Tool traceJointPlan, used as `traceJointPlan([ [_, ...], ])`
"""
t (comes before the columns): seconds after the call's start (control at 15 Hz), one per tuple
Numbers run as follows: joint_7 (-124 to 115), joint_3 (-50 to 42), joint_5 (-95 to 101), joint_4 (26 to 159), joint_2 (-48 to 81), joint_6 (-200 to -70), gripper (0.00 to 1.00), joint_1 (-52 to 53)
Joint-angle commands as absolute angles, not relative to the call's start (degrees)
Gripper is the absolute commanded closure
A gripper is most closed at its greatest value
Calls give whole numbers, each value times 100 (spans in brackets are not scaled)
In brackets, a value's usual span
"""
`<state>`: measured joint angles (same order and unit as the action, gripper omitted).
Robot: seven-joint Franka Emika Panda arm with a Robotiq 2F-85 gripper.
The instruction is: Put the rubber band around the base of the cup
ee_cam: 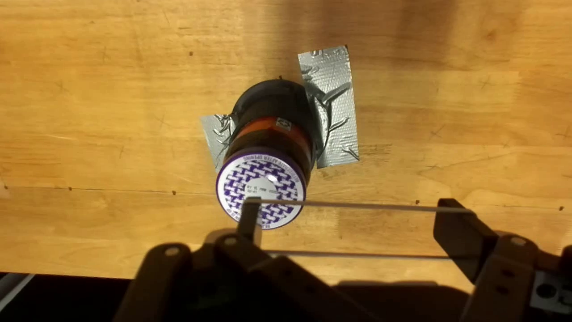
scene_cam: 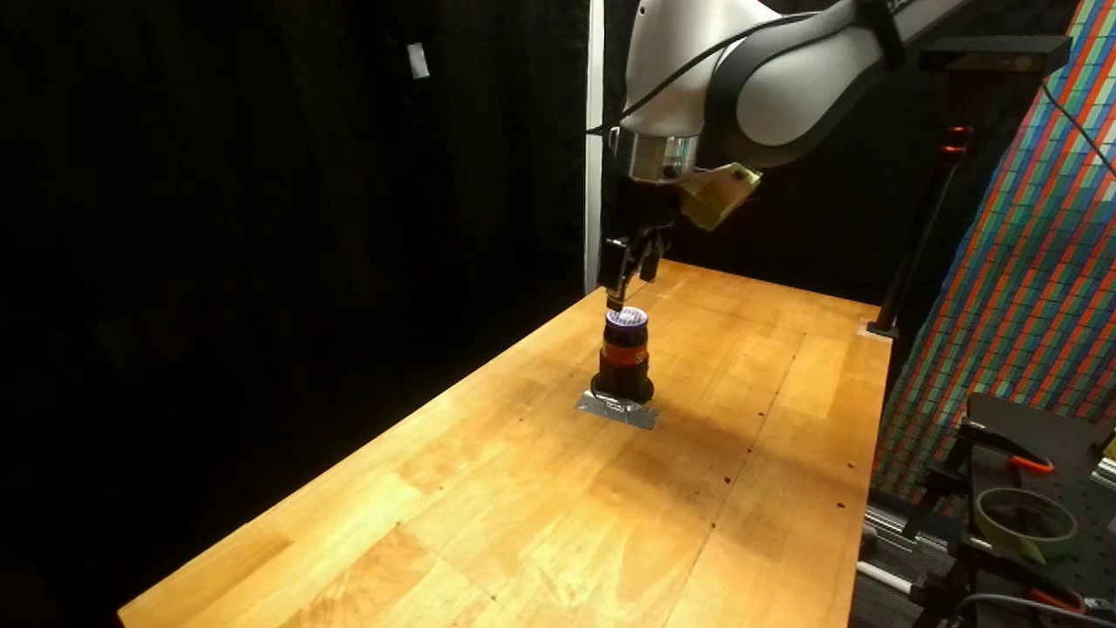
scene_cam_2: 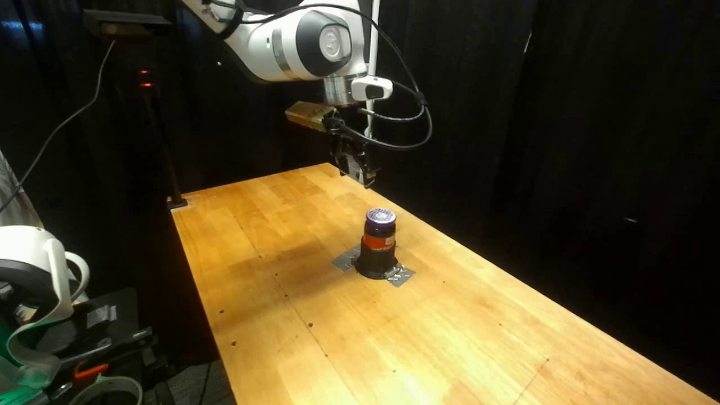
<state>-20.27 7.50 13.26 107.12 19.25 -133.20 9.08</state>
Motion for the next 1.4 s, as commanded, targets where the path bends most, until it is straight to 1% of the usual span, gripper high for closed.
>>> traceJointPlan([
  [0.0,-2113,414,1337,10013,2452,-13126,0,1099],
  [0.87,-2036,59,895,9002,3573,-12950,0,1052],
  [1.33,-1826,91,649,8926,3759,-12571,0,965],
])
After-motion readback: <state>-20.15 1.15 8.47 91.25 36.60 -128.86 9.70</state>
